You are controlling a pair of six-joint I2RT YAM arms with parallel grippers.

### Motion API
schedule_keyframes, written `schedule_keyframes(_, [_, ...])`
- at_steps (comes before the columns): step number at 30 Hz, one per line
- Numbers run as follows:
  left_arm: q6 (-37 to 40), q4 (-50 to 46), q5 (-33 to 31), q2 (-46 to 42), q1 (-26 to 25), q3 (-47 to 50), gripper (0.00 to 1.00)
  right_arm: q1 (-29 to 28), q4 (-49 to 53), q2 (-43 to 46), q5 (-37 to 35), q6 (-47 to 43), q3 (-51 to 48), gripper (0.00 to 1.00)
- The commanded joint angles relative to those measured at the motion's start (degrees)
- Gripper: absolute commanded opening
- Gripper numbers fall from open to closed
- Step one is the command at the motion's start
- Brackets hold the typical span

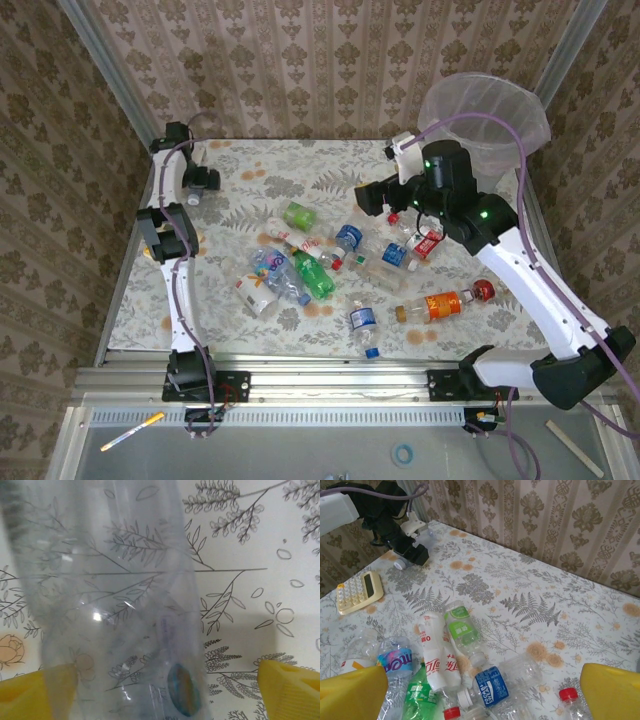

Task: Throw the plastic bottles in the bin

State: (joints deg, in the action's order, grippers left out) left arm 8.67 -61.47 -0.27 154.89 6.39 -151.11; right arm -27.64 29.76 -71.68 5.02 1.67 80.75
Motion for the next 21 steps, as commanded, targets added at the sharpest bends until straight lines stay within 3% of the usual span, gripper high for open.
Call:
schedule_keyframes(1, [-1.51, -0.74, -0.70, -0.45, 0.46, 0.06, 0.87, -0.31, -1.47, 1.63, -1.22, -0.22, -1.38, 1.00])
schedule_keyframes(13, [-1.36, 3.16, 2.37, -4.16, 0.62, 6.38, 0.56, -0.31, -1.59, 4.26, -2.94, 0.00, -3.57, 1.00])
schedule_keyframes(21, [1.41, 23.63, 12.84, -26.26, -3.20, 35.81, 0.51, 0.26, -2.21, 5.58, -3.62, 3.13, -5.59, 1.00])
